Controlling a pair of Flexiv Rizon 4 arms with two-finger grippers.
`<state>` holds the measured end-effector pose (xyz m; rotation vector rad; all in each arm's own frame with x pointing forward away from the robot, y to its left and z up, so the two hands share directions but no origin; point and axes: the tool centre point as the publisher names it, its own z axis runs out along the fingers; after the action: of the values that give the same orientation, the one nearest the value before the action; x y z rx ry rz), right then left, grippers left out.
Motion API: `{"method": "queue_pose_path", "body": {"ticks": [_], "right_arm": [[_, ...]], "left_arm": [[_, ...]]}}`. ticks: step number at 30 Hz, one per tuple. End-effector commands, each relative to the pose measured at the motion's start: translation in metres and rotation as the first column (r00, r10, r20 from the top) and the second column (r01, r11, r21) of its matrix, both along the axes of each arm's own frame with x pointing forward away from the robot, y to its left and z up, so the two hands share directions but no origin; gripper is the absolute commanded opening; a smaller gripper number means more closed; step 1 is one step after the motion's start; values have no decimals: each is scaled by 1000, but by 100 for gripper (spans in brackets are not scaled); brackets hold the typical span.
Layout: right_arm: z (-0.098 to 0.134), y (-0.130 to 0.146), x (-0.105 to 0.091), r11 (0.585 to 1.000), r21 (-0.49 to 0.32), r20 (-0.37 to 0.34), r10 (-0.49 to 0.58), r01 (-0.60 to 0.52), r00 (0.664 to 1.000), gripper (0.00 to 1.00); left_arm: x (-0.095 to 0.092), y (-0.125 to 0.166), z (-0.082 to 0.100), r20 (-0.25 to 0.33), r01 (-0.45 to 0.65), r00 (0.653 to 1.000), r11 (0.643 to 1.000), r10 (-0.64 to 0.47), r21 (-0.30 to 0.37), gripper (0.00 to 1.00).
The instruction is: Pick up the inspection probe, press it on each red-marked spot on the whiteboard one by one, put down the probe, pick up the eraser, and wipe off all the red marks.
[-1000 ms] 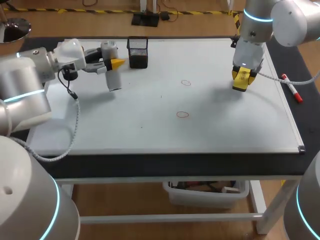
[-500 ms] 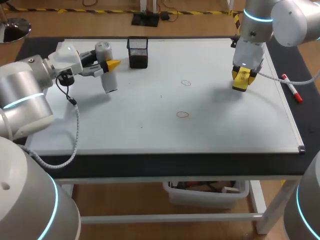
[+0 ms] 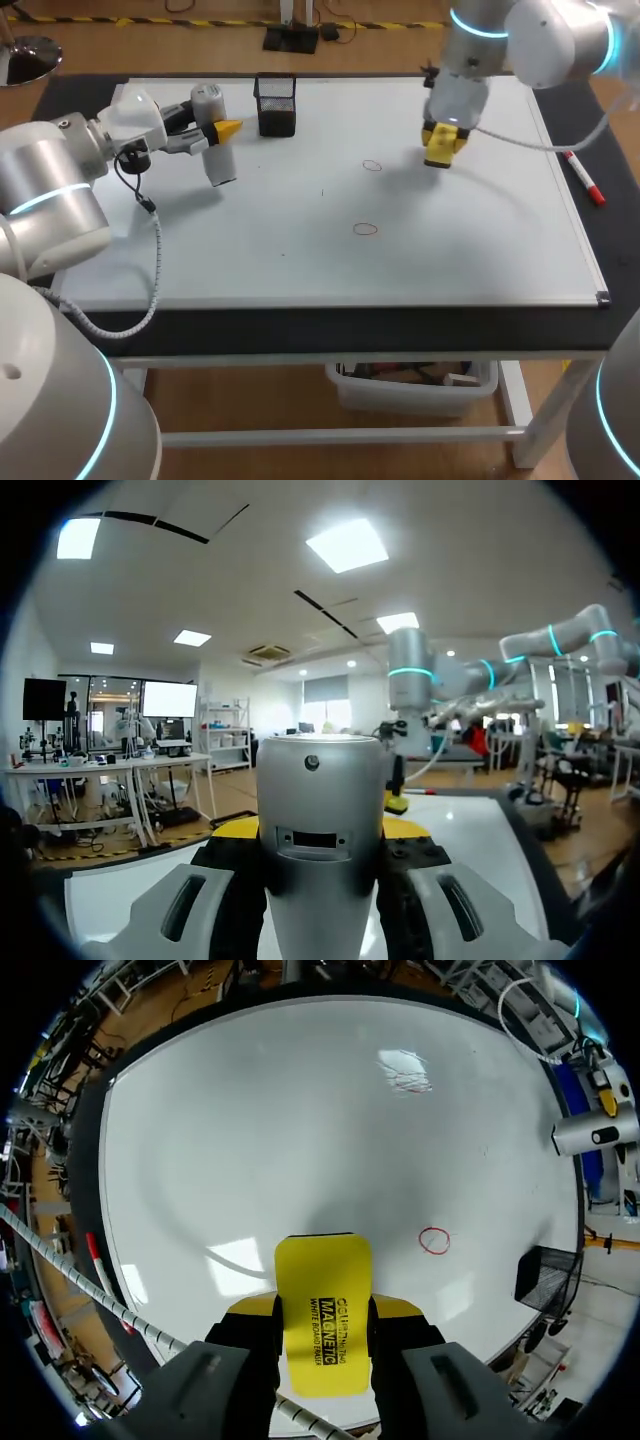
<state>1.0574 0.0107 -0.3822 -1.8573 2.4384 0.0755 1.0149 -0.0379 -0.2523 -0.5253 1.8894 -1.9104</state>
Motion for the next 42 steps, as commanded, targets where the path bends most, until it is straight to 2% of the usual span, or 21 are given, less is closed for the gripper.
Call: {"method": "queue_pose_path", "body": {"ticks": [1, 10, 22, 29, 42], "right_arm": [[-3, 37, 18, 999, -26, -21, 43, -44, 999, 0], [-5, 86, 16, 982, -34, -20, 186, -187, 982, 0], [-23, 128, 5, 961, -62, -52, 266, -269, 963, 0], [-34, 135, 6, 957, -84, -62, 274, -279, 960, 0], [-42, 134, 3, 956, -93, -72, 273, -279, 959, 0]], "left_arm": [[0, 0, 1, 3, -3, 1000, 1000, 3, -1, 0], [0, 0, 1, 3, -3, 1000, 1000, 3, -1, 0], [0, 0, 1, 3, -3, 1000, 1000, 3, -1, 0], [0, 0, 1, 3, -3, 1000, 1000, 3, -1, 0], [0, 0, 1, 3, -3, 1000, 1000, 3, -1, 0]]}}
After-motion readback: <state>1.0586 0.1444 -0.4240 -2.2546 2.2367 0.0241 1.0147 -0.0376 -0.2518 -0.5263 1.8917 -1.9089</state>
